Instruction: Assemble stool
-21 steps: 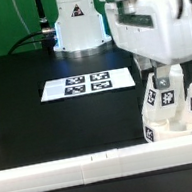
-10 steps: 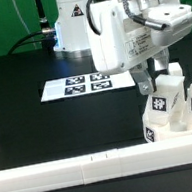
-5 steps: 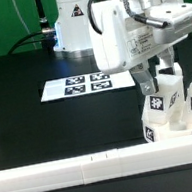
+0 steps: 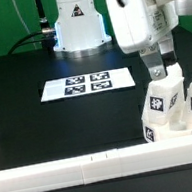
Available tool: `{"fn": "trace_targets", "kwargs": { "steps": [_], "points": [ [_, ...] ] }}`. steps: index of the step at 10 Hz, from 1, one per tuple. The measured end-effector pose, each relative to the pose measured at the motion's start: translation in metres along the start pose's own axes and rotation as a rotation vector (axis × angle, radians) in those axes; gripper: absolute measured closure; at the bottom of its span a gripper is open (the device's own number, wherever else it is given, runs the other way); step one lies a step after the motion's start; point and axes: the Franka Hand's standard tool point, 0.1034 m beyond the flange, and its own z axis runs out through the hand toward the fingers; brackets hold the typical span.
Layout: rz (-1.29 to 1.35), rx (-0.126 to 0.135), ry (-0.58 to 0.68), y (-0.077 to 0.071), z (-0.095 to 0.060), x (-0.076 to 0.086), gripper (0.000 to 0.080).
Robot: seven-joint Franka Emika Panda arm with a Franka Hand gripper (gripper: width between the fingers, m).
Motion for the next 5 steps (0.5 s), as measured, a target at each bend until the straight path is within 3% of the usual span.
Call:
{"fn": "trace_targets", "kwargs": {
  "steps": [5],
  "points": [
    [-0.616,-0.008,0.026,-0.0026,-0.0008,0.0024,0.0151]
  ]
}}
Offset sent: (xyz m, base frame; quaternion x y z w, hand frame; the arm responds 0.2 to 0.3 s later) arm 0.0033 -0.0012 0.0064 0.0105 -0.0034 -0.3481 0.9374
